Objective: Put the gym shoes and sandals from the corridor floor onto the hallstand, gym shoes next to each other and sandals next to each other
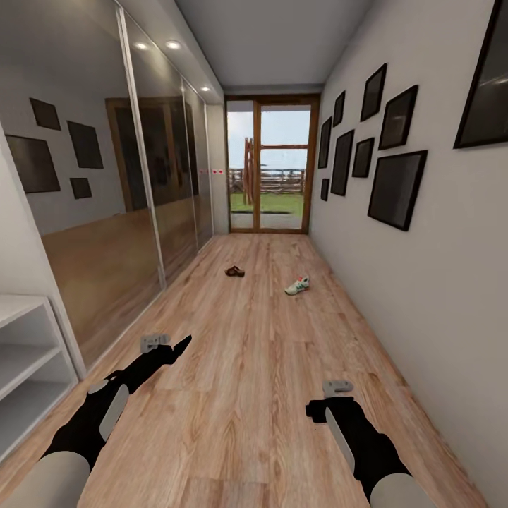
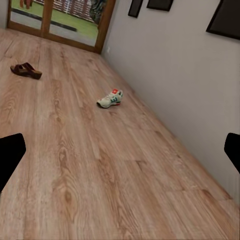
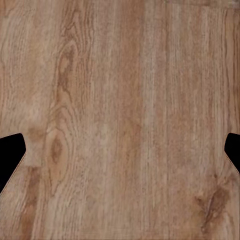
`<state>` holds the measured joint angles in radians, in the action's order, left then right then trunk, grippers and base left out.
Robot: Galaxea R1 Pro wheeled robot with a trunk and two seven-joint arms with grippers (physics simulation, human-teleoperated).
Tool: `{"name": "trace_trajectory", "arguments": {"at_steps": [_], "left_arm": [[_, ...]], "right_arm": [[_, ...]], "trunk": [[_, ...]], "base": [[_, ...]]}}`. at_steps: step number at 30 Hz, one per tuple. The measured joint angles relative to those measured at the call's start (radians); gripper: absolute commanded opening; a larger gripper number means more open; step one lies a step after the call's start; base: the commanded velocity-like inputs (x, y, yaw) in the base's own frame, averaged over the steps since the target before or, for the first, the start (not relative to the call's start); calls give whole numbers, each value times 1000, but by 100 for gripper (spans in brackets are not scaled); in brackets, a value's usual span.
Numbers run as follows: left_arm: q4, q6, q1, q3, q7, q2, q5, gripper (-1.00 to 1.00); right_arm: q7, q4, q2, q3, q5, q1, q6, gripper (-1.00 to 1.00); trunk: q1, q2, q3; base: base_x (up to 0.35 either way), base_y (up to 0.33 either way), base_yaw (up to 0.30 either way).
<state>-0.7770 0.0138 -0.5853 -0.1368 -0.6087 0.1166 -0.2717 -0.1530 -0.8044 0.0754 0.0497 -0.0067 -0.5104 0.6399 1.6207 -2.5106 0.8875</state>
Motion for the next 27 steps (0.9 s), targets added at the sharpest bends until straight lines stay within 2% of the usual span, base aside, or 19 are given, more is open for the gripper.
{"name": "trace_trajectory", "arguments": {"at_steps": [27], "left_arm": [[0,0,0,1,0,-1,0,100]], "right_arm": [[0,-6,0,2,0,0,-3,100]], "trunk": [[0,0,0]], "base": [[349,0,0]]}}
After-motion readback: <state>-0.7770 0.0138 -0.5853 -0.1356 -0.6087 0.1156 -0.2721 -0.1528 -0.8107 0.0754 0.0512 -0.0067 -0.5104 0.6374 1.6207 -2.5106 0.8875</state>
